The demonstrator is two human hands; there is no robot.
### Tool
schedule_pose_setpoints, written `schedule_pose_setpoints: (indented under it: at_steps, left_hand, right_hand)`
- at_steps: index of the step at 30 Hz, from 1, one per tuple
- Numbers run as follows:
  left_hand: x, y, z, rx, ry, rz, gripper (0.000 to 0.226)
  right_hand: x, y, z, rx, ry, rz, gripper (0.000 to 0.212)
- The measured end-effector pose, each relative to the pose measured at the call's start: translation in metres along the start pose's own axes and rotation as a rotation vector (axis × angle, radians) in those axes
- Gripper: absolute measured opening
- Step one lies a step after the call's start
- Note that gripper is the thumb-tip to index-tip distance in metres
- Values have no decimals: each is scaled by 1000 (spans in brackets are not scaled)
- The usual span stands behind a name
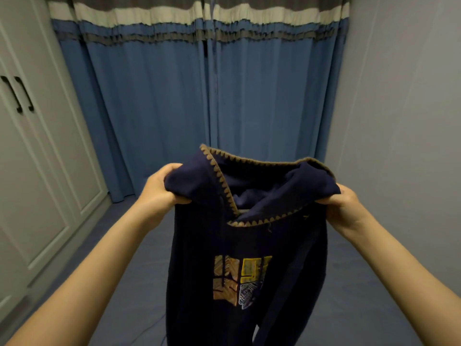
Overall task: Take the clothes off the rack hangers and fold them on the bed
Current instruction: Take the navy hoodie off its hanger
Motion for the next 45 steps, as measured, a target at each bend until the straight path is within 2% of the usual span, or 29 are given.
schedule_pose_setpoints:
  at_steps: [3, 6, 8, 12, 16, 21, 29, 38, 41, 43, 45]
  left_hand:
    - [5, 20, -19, 37, 14, -70, 64]
    - [3, 42, -23, 20, 60, -151, 57]
    - [0, 55, -23, 17, 79, -193, 53]
    - [1, 64, -18, 62, 19, -154, 64]
    - [10, 53, 19, 3, -22, -59, 61]
    - [32, 25, 113, -117, -80, 64, 64]
    - [91, -36, 354, -486, -125, 185, 56]
    - [132, -91, 534, -685, -144, 123, 49]
    - [144, -108, 575, -809, -123, 77, 50]
    - [153, -125, 606, -850, -79, 26, 55]
    - [156, -143, 626, -830, 39, -121, 64]
  right_hand:
    - [-8, 20, 11, -38, 74, -9, 43]
    - [-11, 38, 19, -77, 169, 6, 30]
    - [-12, 44, 21, -74, 226, 3, 30]
    - [-17, 40, 15, -4, 309, -35, 28]
    - [-26, 14, -9, 99, 354, -120, 27]
    - [-46, -48, -69, 266, 468, -235, 30]
    - [-87, -192, -228, 506, 718, -364, 17]
    - [-133, -326, -356, 601, 791, -450, 9]
    - [-137, -363, -382, 595, 776, -461, 13]
    - [-142, -394, -400, 559, 763, -533, 7]
    - [-150, -416, -408, 512, 743, -636, 31]
Point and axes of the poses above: each hand's wrist, its own y-axis away from the middle knuckle, its own x-axis out of the palm, z = x × y, the point moved 4 cm from there along -y, towards the middle knuckle, and after that the axes turned 9 degrees about x, right-handed, at the moved point
